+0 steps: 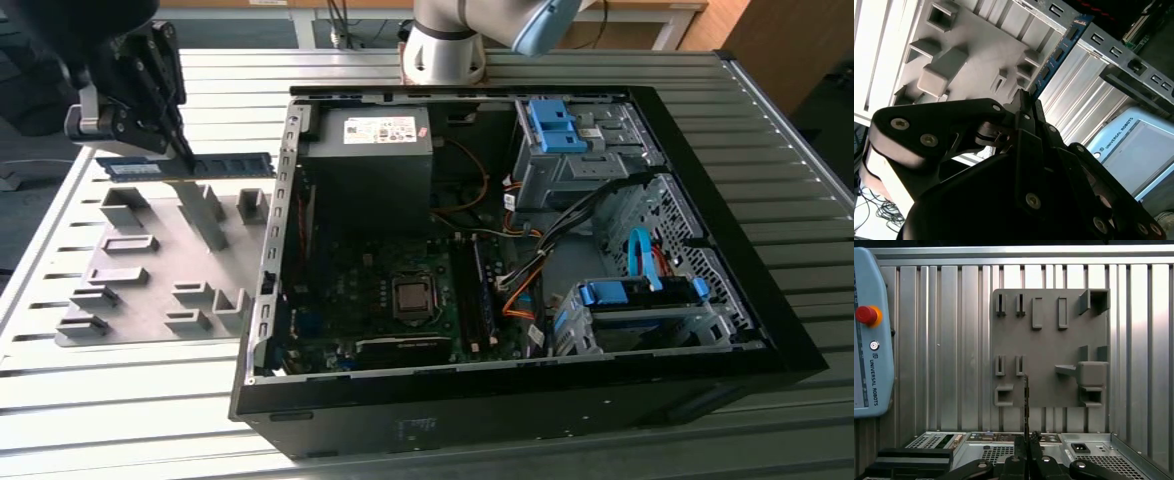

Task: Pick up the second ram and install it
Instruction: 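Pick up the second ram and move it above second insertion slot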

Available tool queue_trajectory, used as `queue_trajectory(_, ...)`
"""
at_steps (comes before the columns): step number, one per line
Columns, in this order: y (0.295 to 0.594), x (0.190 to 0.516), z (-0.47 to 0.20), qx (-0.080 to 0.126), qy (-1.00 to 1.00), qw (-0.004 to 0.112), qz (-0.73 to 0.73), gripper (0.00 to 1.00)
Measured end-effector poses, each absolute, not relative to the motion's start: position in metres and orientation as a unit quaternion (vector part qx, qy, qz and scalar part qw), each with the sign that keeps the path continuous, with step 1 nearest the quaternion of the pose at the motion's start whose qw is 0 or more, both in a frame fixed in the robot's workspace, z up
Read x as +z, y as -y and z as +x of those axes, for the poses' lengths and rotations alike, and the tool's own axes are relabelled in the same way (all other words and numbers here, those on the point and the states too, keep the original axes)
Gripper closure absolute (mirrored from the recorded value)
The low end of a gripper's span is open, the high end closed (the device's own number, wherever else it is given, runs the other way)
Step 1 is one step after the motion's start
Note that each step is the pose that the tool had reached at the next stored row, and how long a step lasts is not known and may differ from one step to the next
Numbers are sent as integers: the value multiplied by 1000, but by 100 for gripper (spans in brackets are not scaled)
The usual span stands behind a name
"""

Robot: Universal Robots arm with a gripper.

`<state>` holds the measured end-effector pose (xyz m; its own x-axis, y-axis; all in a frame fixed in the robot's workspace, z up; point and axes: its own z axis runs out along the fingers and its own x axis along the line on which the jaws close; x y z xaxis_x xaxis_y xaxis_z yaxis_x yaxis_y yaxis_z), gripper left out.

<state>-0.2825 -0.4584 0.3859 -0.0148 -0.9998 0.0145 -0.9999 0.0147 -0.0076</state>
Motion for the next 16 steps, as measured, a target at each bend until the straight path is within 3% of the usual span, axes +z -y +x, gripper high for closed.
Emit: queue_trajectory(16, 458, 386, -260, 8, 712, 3, 702, 86)
